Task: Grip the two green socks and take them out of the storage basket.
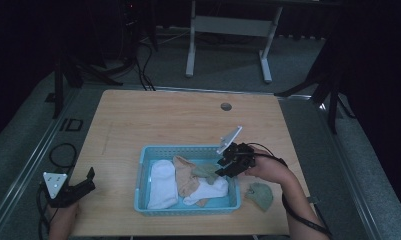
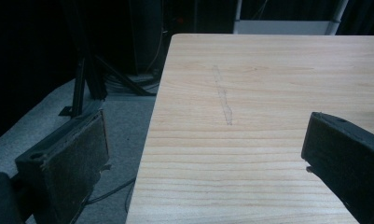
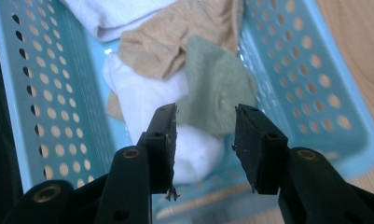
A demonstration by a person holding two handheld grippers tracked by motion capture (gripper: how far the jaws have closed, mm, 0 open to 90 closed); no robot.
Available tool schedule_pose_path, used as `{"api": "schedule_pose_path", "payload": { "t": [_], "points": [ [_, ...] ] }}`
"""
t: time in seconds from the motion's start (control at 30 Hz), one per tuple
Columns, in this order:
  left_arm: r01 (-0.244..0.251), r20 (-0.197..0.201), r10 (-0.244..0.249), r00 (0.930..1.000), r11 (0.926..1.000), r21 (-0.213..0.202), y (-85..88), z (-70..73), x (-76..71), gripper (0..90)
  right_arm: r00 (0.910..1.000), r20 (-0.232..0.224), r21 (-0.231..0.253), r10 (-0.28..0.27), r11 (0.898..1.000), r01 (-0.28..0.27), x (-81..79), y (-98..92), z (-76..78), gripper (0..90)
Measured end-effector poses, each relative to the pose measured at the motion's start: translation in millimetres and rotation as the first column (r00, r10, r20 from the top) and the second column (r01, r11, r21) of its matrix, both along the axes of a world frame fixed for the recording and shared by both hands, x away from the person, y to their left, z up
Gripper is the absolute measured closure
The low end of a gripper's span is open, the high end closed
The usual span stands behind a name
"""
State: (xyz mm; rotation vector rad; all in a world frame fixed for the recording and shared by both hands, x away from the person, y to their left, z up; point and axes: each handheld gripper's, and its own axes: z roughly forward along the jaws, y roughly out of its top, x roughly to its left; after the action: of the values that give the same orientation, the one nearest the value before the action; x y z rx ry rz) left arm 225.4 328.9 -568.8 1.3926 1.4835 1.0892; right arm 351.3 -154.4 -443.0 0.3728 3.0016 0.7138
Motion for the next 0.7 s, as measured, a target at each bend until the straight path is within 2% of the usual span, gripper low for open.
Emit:
{"api": "schedule_pose_path", "payload": {
  "t": [0.37,0.7],
  "points": [
    [0.002,0.003,-0.002,1.0000,1.0000,-0.002,0.2,-0.1,-0.1,0.4,0.9981,-0.038,-0.042,0.048,0.998,-0.050,3.9,34.0,-23.2,57.0],
    [0.002,0.004,-0.002,1.0000,1.0000,-0.003,0.5,-0.1,-0.1,0.4,0.9972,-0.054,-0.134,0.051,0.989,-0.058,10.0,47.9,-39.0,57.0]
  ]
}}
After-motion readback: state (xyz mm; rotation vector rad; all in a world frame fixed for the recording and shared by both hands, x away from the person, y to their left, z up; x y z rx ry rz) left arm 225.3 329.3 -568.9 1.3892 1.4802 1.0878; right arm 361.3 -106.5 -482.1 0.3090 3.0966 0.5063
